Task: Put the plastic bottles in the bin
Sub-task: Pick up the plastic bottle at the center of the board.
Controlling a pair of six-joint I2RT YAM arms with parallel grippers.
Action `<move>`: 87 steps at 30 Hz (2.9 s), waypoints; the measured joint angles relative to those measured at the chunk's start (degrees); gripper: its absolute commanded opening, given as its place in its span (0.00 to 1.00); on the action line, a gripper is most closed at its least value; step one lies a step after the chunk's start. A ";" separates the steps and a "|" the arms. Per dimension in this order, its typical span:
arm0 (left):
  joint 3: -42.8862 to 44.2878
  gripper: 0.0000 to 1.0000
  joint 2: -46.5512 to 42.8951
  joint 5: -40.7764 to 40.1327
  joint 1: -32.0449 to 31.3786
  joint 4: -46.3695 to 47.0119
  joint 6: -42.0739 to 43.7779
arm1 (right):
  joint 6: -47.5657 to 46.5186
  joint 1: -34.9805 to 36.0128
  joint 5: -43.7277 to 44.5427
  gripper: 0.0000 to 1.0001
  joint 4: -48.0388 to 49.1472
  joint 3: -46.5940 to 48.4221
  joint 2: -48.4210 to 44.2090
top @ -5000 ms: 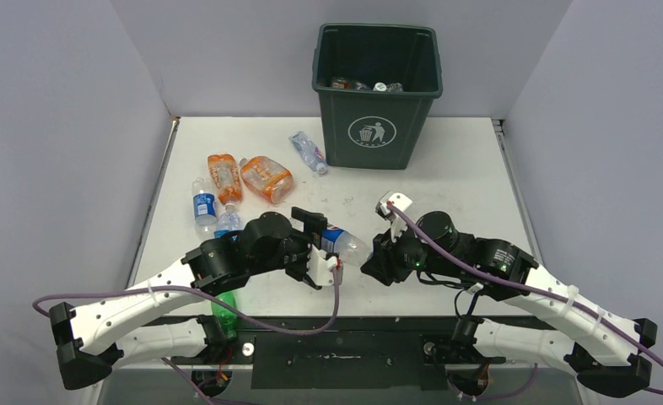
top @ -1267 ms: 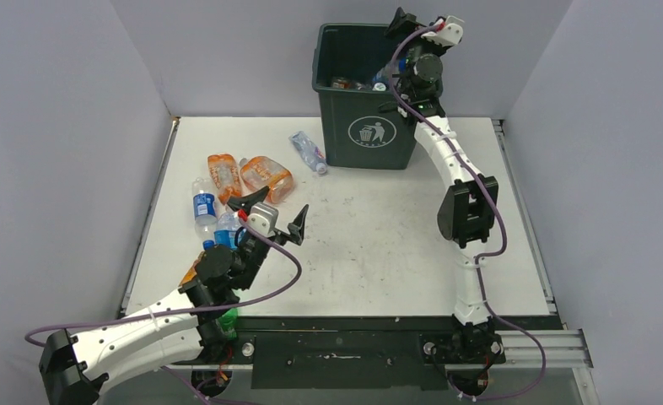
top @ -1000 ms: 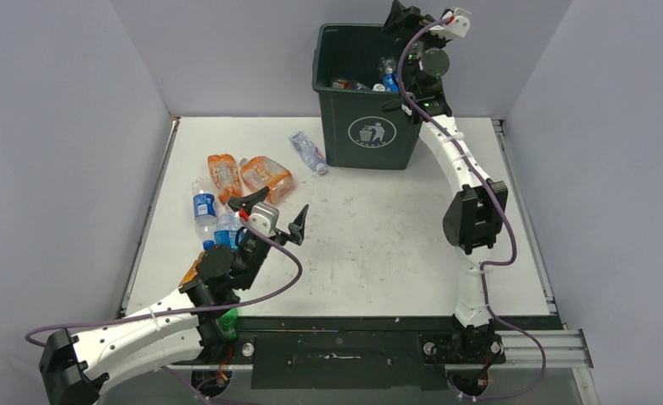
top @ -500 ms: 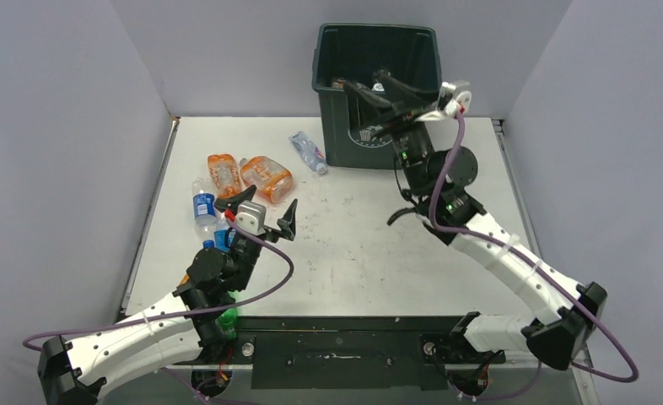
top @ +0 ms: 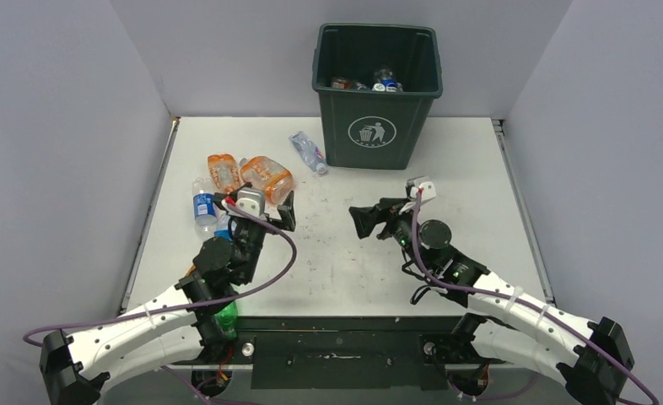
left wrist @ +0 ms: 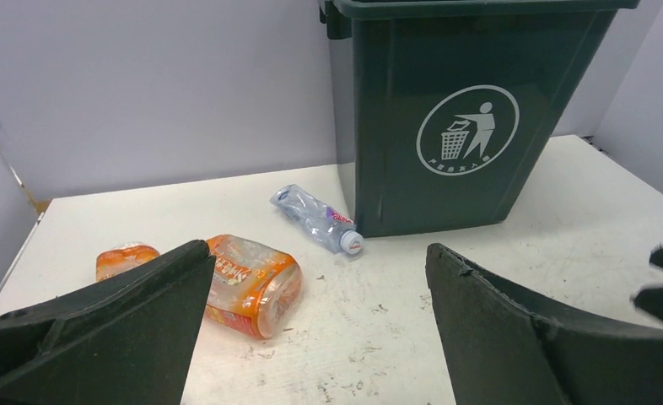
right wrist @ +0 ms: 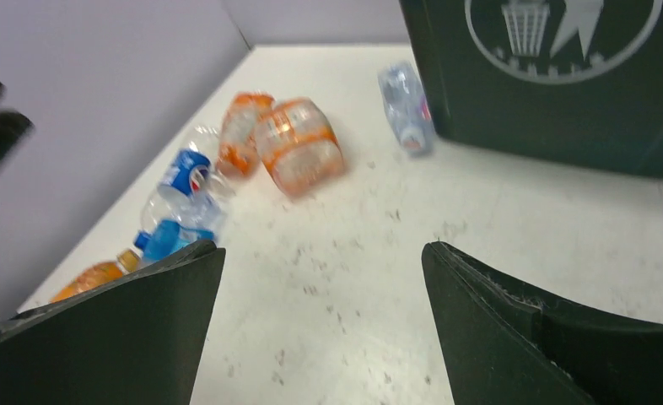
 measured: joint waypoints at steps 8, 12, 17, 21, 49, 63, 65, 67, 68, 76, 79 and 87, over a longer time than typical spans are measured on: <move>8.20 0.96 3.63 2.56 12.63 -16.92 -17.97 | 7.48 0.00 3.08 0.90 -4.55 -10.91 -2.45; 8.59 0.96 3.78 9.94 30.84 -28.85 -32.24 | 11.37 0.00 3.34 0.90 -4.68 -14.71 -2.62; 7.93 0.96 5.42 17.68 47.56 -41.62 -45.05 | 13.51 0.00 1.97 0.90 -3.80 -16.63 -2.43; 7.80 0.96 8.90 19.32 49.16 -48.28 -50.38 | 14.19 0.00 0.85 0.90 -2.43 -16.74 -1.75; -3.43 0.56 22.67 17.07 41.40 -49.51 -70.95 | 15.89 0.00 -0.26 0.90 -0.48 -18.84 -4.79; -5.07 0.00 9.88 19.98 37.03 -47.17 -74.62 | 15.87 0.00 -0.66 0.90 -5.62 -18.80 -12.59; -4.76 0.00 7.41 20.59 34.69 -47.12 -75.87 | 16.39 0.00 -1.99 0.90 -5.33 -18.75 -13.14; -4.57 0.00 5.18 21.11 31.82 -46.51 -77.61 | 17.11 0.00 -4.55 0.90 -4.24 -18.62 -13.25; -4.57 0.00 4.09 21.33 30.34 -45.88 -78.77 | 17.40 0.00 -6.29 0.90 -3.06 -18.58 -13.09; -7.58 0.00 -0.85 20.22 17.97 -33.16 -88.63 | 20.48 1.42 -20.15 0.94 10.01 -15.56 -1.42; -8.81 0.00 -0.98 17.55 13.25 -29.07 -90.90 | 21.79 3.82 -22.08 0.96 13.20 -14.19 4.07; -11.76 0.00 -2.21 10.91 6.93 -19.96 -92.85 | 24.26 8.87 -22.88 0.87 17.73 -10.05 11.89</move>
